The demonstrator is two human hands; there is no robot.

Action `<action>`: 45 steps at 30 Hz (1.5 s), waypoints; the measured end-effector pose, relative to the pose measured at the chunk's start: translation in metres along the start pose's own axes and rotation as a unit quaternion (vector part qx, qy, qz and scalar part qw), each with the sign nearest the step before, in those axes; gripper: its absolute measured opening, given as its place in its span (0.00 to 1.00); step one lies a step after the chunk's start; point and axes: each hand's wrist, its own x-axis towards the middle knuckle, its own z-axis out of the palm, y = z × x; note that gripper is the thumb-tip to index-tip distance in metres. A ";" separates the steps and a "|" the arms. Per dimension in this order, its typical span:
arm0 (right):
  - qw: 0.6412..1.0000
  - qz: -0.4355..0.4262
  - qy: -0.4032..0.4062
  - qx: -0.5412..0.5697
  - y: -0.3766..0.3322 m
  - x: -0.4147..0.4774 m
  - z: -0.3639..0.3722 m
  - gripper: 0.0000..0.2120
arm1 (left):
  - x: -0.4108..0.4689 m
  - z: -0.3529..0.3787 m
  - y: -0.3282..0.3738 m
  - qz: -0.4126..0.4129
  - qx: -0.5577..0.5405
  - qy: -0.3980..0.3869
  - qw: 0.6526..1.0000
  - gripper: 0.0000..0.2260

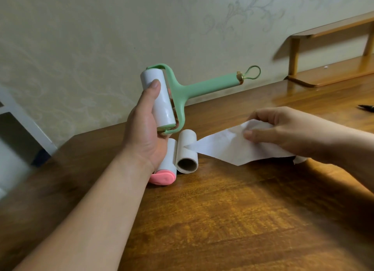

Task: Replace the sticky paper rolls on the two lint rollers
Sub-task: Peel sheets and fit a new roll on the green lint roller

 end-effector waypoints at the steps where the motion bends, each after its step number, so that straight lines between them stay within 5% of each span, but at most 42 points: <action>1: 1.000 -0.002 0.003 -0.011 -0.001 -0.001 0.001 0.05 | 0.000 0.000 0.000 -0.001 0.001 -0.001 1.000 0.10; 12: 0.972 0.036 0.129 -0.191 0.011 0.011 0.003 0.11 | -0.008 0.012 -0.014 -0.021 0.016 -0.060 0.998 0.13; 16: 0.957 -0.010 0.283 -0.060 0.015 0.014 -0.007 0.16 | -0.013 0.015 -0.015 -0.021 0.013 -0.085 0.996 0.20; 19: 0.897 -0.065 0.420 0.125 0.008 0.004 -0.023 0.15 | -0.016 0.017 -0.015 -0.011 -0.003 -0.103 0.995 0.21; 22: 0.848 -0.186 0.489 0.086 -0.016 -0.014 -0.027 0.08 | -0.021 0.021 -0.018 -0.017 -0.008 -0.111 0.994 0.23; 25: 0.871 -0.289 0.397 0.017 -0.038 -0.034 -0.006 0.05 | -0.029 0.027 -0.020 -0.021 0.011 -0.149 0.989 0.25; 29: 0.941 -0.281 0.182 0.047 -0.049 -0.046 0.023 0.05 | -0.037 0.035 -0.021 0.004 0.009 -0.204 0.979 0.24; 35: 0.946 -0.238 0.158 0.154 -0.039 -0.032 0.017 0.11 | -0.043 0.035 -0.022 0.065 0.071 -0.241 0.966 0.24; 45: 0.941 -0.185 0.064 0.277 -0.040 -0.031 0.016 0.10 | -0.048 0.040 -0.022 0.203 0.201 -0.161 0.945 0.31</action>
